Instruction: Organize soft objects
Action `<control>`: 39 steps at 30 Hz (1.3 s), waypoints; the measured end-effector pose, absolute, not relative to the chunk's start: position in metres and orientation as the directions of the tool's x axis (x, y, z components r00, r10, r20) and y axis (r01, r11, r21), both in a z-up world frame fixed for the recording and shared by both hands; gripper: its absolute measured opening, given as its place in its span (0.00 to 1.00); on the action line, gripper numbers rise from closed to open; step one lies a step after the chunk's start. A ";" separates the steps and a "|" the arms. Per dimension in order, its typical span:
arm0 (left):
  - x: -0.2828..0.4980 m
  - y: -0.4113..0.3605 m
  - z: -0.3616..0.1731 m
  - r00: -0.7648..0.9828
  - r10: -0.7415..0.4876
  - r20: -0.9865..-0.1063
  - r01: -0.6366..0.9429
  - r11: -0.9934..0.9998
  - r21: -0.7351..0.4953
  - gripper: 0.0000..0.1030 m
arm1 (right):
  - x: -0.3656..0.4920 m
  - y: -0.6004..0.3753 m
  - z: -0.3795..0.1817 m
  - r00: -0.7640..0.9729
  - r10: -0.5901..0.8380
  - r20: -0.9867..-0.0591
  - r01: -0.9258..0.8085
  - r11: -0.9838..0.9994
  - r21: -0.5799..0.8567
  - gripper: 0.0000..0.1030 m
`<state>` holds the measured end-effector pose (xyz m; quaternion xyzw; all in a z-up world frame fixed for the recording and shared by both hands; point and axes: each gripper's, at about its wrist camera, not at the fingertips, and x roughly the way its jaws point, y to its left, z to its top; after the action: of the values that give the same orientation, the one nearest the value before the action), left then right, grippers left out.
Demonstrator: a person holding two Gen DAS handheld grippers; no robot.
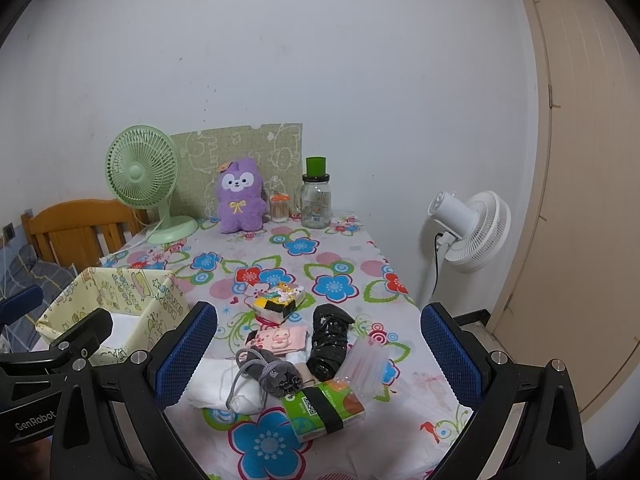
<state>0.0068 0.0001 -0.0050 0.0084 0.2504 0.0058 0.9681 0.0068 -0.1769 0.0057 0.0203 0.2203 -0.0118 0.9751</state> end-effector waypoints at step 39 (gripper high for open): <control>0.008 -0.001 -0.007 0.874 0.020 -0.486 -0.009 1.000 0.026 0.98 | 0.008 -0.178 0.006 0.899 -0.012 -0.437 0.035 0.998 0.046 1.00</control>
<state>0.0078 -0.0007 -0.0069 0.0116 0.2513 0.0075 0.9678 0.0076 -0.1781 0.0061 0.0262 0.2239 -0.0120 0.9742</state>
